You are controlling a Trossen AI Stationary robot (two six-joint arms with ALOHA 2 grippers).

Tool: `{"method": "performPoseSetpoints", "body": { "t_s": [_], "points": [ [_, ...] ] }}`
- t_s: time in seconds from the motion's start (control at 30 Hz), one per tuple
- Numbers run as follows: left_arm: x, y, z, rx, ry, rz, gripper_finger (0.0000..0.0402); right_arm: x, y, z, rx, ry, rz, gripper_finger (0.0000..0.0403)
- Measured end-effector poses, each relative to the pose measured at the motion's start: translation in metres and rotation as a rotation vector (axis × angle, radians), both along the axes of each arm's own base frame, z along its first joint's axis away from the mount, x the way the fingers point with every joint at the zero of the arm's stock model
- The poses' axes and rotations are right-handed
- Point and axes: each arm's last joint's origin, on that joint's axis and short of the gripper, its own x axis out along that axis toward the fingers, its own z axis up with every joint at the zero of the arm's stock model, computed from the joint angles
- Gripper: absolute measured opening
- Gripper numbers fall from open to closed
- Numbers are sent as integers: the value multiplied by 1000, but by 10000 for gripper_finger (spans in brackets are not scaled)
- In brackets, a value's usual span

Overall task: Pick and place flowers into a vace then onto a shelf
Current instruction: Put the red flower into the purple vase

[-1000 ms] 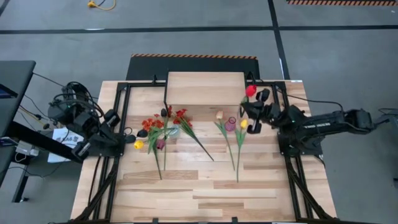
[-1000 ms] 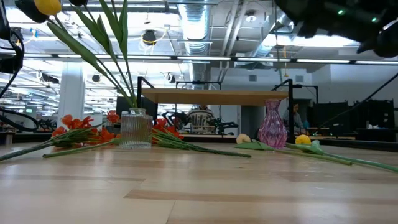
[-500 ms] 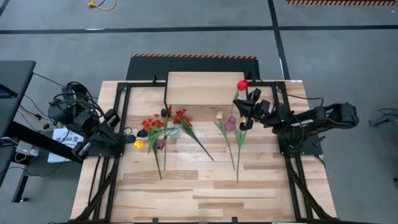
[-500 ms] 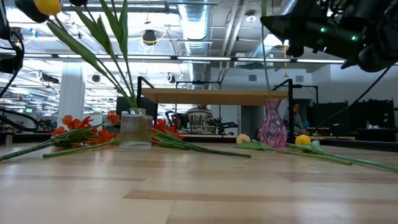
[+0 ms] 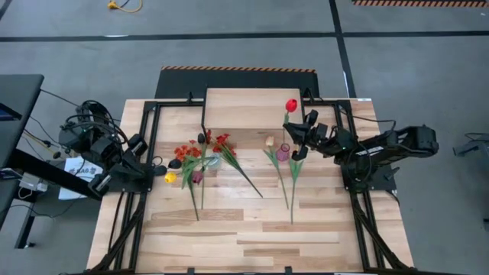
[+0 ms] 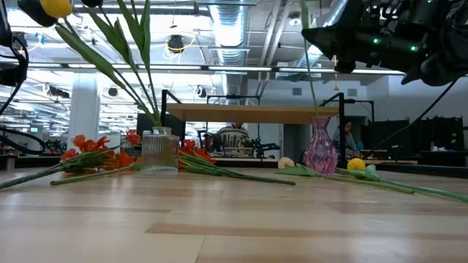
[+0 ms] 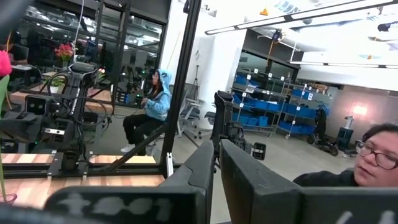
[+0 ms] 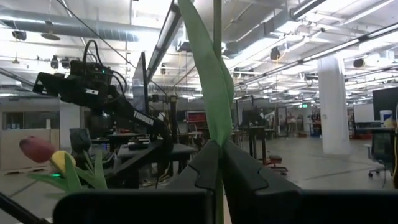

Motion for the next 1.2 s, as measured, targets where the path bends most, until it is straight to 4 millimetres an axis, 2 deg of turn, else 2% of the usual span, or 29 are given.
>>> {"method": "performPoseSetpoints", "body": {
  "t_s": [0.27, 0.9, 1.2],
  "points": [
    [0, 0, 0, -10, 5, -3, 16, 0, -2, -2, 24, 16, -47, 37],
    [0, 0, 0, -36, 16, -9, 16, 5, -3, -17, 89, 179, -59, 139],
    [0, 0, 0, -48, 22, -12, 16, -9, 0, -9, 132, 274, -53, 159]
  ]
}}
